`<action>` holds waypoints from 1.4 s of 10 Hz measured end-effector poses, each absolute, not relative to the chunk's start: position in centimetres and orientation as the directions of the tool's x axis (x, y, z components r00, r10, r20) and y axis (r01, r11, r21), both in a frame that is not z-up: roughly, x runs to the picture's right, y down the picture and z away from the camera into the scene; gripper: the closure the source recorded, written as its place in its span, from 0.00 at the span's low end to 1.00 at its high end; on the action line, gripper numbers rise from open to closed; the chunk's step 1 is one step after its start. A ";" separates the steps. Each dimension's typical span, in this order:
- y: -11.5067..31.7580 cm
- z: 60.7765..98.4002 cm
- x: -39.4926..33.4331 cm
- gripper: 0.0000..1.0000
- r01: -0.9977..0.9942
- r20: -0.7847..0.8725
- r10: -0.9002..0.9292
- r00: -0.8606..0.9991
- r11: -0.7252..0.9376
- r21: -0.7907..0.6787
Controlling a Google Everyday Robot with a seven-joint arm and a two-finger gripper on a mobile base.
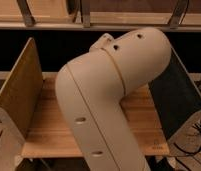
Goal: Push the ceramic bowl across the table
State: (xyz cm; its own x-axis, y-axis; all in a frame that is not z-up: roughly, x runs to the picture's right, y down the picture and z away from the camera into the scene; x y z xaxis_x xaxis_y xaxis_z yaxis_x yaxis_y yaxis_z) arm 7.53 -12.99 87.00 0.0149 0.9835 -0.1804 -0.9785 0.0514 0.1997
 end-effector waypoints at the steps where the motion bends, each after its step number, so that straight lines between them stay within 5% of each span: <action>1: -13.0 87.0 7.5 0.20 -0.979 -0.180 0.984 0.015 0.051 0.200; 4: -13.0 87.0 7.5 0.40 -0.978 -0.180 0.983 0.015 0.051 0.200; 10: -13.0 86.9 7.5 0.99 -0.979 -0.180 0.984 0.014 0.050 0.198; 14: -11.4 84.5 1.9 1.00 -0.990 -0.199 0.971 0.132 0.140 0.026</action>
State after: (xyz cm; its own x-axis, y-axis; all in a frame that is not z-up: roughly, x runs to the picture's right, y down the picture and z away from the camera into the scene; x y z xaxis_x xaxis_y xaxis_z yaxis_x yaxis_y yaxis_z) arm 1.90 -11.37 84.55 0.1321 0.9710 -0.1991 -0.9898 0.1400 0.0262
